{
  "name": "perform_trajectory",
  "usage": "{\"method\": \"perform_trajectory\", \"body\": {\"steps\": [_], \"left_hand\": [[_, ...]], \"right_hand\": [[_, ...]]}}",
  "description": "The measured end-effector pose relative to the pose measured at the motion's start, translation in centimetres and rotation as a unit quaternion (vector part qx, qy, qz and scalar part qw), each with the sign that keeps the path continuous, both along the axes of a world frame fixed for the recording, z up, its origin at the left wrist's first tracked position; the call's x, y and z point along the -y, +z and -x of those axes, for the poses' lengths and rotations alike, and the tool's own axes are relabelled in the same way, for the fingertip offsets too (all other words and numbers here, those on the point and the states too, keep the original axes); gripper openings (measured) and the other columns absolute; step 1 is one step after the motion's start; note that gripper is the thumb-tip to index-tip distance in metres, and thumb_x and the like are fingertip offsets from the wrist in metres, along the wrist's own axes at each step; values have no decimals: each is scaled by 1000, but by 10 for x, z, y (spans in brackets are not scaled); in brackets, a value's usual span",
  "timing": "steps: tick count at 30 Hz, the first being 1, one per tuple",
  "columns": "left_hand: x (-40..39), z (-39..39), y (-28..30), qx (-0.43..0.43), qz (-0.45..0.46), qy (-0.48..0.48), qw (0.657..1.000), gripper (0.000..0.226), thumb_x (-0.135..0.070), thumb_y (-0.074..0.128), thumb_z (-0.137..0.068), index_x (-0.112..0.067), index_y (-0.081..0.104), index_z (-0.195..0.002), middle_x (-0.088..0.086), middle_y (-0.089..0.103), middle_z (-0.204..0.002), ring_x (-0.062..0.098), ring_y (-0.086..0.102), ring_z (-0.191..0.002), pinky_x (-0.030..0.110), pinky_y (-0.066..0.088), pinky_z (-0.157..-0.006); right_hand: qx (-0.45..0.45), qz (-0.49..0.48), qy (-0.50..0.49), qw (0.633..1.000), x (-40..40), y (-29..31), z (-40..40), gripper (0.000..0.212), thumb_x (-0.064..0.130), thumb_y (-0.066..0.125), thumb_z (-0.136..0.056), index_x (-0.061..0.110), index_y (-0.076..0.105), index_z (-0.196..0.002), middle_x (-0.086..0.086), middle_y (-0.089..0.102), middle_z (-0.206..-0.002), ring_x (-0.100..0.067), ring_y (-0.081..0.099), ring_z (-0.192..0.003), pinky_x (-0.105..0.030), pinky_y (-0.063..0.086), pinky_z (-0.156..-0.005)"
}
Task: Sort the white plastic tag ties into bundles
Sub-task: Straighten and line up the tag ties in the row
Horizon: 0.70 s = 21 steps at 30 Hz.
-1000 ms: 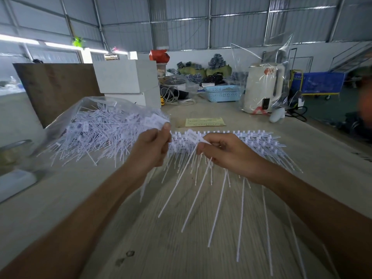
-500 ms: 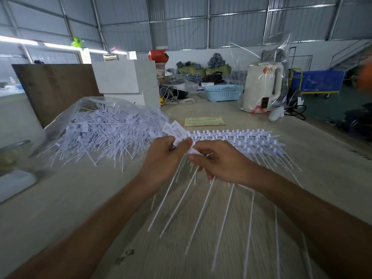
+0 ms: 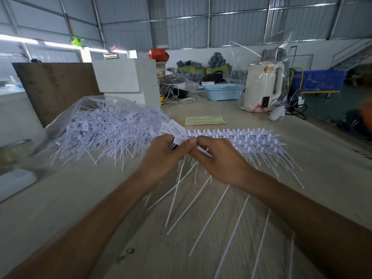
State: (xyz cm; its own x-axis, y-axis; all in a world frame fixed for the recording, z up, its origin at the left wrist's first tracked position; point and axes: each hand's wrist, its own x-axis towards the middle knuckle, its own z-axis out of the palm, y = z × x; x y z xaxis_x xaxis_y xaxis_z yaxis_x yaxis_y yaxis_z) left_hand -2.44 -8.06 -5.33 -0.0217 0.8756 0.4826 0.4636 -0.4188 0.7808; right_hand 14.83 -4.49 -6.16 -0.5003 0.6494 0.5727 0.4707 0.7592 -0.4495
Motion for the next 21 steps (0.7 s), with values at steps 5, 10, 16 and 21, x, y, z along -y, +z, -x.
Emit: {"method": "perform_trajectory", "body": {"steps": [5, 10, 16, 21], "left_hand": [[1, -1, -2, 25, 33, -49, 998, 39, -36, 66, -94, -27, 66, -56, -11, 48, -48, -1, 40, -40, 11, 30, -43], [-1, 9, 1, 8, 27, -9, 1000, 47, -33, 61, -99, -15, 53, -56, 8, 53, -51, 10, 43, -44, 15, 33, -45], [-3, 10, -1, -15, 33, -5, 999, 43, -37, 60, -98, -20, 49, -60, -6, 44, -46, 5, 37, -38, 15, 30, -41], [-9, 18, 1, -131, -45, 12, 990, 41, -28, 61, -98, -21, 60, -58, -8, 41, -46, 6, 39, -45, 19, 29, -49]], "right_hand": [[-37, 58, 36, 997, -1, 1, -2, 16, 22, 59, -100, 19, 62, -85, 0, 61, -71, -13, 58, -54, -44, 51, -55], [-55, 217, 52, 973, -7, 11, -12, 9, 24, 64, -97, 16, 67, -95, 4, 66, -78, -28, 69, -68, -36, 57, -56], [-36, 381, 117, 917, -5, 14, -23, 17, 26, 58, -100, 13, 63, -109, -17, 70, -89, -26, 66, -67, -33, 52, -57], [26, 318, 105, 942, -6, 19, -27, 29, 27, 55, -102, 3, 71, -99, -27, 63, -79, -19, 53, -55, -28, 43, -53]]}}
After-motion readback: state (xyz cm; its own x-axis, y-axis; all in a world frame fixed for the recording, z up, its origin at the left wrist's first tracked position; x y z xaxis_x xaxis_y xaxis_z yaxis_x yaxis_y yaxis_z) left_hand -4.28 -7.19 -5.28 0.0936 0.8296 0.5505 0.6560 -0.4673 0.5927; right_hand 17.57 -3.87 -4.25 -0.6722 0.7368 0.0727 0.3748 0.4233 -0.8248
